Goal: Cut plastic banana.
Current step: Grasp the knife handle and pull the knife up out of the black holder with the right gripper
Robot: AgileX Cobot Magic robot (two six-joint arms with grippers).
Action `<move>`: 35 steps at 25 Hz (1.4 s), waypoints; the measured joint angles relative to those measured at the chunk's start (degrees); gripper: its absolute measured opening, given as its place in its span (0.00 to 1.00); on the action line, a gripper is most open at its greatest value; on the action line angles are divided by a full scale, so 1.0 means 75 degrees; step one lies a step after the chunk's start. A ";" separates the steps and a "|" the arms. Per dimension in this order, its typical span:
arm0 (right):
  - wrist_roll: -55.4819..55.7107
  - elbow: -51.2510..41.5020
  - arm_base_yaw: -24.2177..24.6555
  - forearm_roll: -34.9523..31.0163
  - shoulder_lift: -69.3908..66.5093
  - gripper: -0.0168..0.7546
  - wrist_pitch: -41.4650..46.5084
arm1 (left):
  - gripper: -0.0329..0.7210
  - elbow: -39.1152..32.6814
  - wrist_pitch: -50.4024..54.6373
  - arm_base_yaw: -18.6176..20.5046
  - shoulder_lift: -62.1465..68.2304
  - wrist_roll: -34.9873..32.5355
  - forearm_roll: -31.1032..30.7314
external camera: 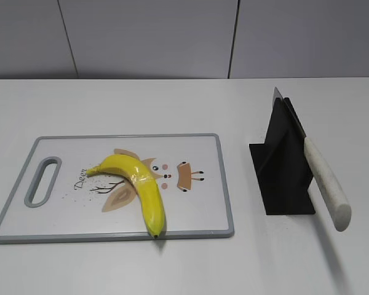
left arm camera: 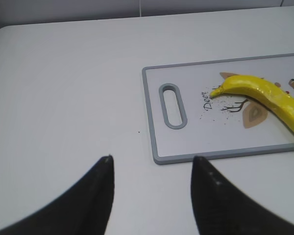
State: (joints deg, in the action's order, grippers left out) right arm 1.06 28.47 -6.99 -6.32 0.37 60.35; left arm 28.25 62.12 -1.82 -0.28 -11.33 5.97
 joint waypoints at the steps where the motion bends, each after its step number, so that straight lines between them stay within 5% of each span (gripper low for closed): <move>1: 0.0000 0.0000 0.0000 0.0000 0.0000 0.78 0.0000 | 0.70 0.0000 0.0000 0.0000 0.0000 0.0000 0.0000; 35: 0.0000 0.0000 0.0000 -0.0268 0.0000 0.78 -0.0015 | 0.69 0.0000 0.0000 0.0000 0.0000 0.0000 0.0000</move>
State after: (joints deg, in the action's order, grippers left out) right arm 1.06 28.47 -6.99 -8.33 0.37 60.23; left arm 28.25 62.12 -1.82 -0.28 -11.33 5.97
